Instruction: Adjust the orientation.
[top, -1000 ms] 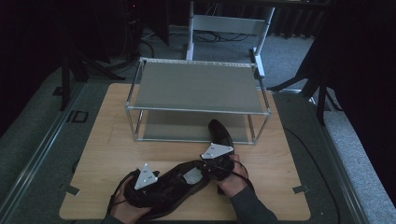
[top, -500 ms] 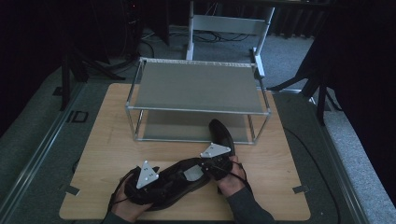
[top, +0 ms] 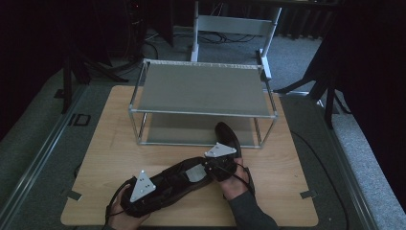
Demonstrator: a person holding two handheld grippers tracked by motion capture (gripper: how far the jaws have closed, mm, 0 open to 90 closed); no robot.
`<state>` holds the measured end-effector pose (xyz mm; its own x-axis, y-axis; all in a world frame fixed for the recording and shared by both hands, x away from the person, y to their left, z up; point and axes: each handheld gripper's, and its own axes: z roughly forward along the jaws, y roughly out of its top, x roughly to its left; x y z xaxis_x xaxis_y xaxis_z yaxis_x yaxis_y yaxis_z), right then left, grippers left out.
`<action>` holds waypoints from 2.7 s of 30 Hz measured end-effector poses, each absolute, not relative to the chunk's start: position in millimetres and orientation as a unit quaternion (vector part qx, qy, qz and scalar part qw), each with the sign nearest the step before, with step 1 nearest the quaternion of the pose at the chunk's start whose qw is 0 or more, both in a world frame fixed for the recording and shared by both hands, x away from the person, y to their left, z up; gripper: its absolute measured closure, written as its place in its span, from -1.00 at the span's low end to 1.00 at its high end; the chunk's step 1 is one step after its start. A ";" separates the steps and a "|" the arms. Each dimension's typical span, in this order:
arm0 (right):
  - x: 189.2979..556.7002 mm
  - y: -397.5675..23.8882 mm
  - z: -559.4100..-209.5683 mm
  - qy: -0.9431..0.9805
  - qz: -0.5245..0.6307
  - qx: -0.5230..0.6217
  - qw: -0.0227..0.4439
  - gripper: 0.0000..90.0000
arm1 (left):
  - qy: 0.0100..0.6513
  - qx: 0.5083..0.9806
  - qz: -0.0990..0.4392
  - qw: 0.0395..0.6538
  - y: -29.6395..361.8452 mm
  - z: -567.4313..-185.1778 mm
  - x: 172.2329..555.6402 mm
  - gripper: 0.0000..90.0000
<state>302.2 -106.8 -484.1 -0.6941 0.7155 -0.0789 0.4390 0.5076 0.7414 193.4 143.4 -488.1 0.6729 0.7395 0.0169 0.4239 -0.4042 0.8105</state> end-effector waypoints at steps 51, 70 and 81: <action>258.9 -103.5 -485.1 0.863 0.375 0.316 0.123 0.35 | 0.465 0.775 0.197 0.380 176.3 -529.3 283.1 0.65; 255.2 -167.9 -458.6 0.807 0.426 0.348 0.217 0.07 | 0.482 0.753 0.189 0.406 186.3 -523.9 268.1 0.42; 255.2 -186.2 -465.7 0.812 0.406 0.357 0.220 0.05 | 0.475 0.760 0.181 0.405 179.6 -525.7 256.9 0.39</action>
<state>255.2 -186.2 -465.7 -0.6486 0.7581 -0.0680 0.4002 0.4157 0.8167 256.9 179.6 -525.7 0.4839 0.8682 -0.1100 0.5750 -0.2206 0.7878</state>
